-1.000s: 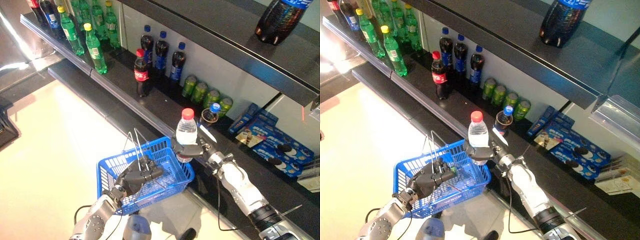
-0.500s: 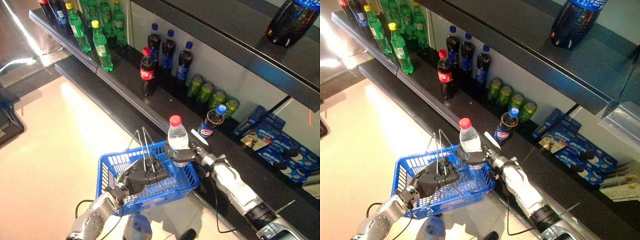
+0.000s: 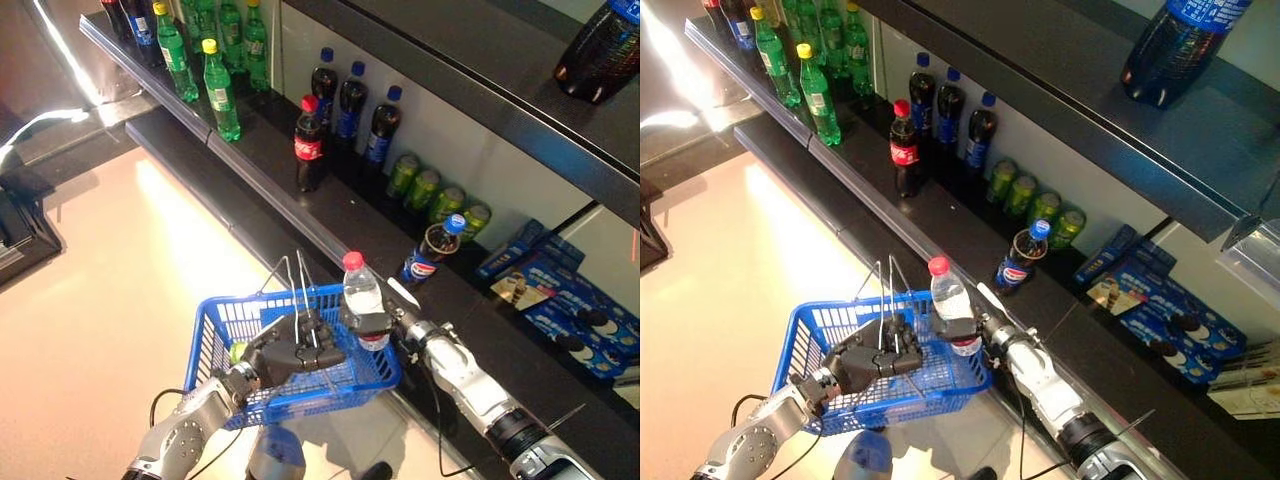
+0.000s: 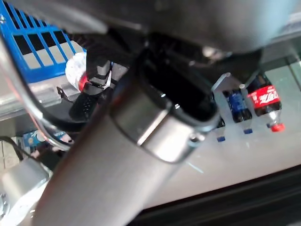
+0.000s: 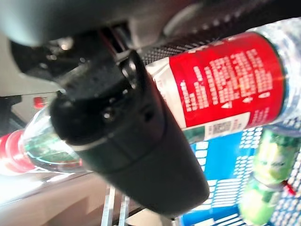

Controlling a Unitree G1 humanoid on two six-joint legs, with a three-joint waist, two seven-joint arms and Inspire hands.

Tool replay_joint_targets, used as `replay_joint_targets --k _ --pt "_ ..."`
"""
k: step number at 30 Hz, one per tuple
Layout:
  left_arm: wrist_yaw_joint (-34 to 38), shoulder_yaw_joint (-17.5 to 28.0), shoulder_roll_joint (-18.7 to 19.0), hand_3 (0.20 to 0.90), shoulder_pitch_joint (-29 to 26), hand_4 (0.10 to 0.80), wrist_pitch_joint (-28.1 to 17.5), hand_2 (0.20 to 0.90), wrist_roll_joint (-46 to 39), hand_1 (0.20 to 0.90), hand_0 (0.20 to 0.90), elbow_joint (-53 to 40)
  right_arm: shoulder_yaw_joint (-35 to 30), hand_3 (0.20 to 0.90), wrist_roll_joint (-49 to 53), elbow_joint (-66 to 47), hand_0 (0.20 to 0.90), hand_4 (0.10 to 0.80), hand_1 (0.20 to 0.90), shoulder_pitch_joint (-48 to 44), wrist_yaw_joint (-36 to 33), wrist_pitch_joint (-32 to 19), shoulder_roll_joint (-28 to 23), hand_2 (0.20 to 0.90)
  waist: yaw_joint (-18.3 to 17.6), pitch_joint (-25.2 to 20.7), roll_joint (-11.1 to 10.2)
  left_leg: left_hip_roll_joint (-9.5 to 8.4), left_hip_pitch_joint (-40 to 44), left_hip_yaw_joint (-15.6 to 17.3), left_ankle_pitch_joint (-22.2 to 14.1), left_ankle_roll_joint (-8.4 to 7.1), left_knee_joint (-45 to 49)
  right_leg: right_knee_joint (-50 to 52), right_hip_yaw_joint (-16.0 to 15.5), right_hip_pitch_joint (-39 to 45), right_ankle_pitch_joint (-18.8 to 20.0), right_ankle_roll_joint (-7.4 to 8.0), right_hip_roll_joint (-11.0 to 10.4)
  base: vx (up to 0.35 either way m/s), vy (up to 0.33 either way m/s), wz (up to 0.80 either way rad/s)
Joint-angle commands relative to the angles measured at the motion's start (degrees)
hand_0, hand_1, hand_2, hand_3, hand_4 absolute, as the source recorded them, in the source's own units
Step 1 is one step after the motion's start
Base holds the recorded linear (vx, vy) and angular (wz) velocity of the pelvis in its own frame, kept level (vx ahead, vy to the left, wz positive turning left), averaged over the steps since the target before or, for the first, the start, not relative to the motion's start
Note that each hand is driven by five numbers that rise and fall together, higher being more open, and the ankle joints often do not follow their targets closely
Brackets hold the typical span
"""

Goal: Pick up the drink and place into the basket.

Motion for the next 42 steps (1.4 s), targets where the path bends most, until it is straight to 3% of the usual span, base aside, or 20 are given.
replay_joint_targets --k 1,20,42 --pt "-14.4 -2.2 -5.0 0.200 -12.8 0.100 -8.0 0.300 -7.8 0.300 0.300 -21.9 0.8 0.200 -3.0 -4.1 0.300 0.100 0.300 -7.8 -2.2 -5.5 -0.8 0.300 -0.1 -8.0 0.9 -5.41 -7.8 1.4 2.6 1.94 -0.3 5.3 -1.2 7.1 -10.2 -2.36 3.2 0.005 -0.007 0.04" --pt "-16.9 -3.6 -4.3 0.200 -15.2 0.100 -8.8 0.300 -7.9 0.300 0.300 -26.5 6.2 0.200 -13.8 -3.5 0.300 0.100 0.300 -10.0 -1.7 -3.4 -1.7 0.300 0.8 -7.6 1.0 -5.81 -8.3 0.2 3.0 1.85 -0.3 5.8 -1.4 7.0 -10.6 -2.55 3.3 0.000 -0.006 0.03" --pt "-19.0 -6.1 -3.1 0.200 -21.8 0.100 -13.8 0.300 -6.3 0.300 0.300 -33.0 14.4 0.200 -19.4 -2.5 0.300 0.100 0.300 -11.9 1.3 -1.7 0.7 0.300 0.9 -8.0 0.9 -6.27 -9.0 -0.4 3.3 1.66 -0.3 6.0 -1.1 7.0 -11.1 -2.57 3.5 0.000 0.000 0.00"
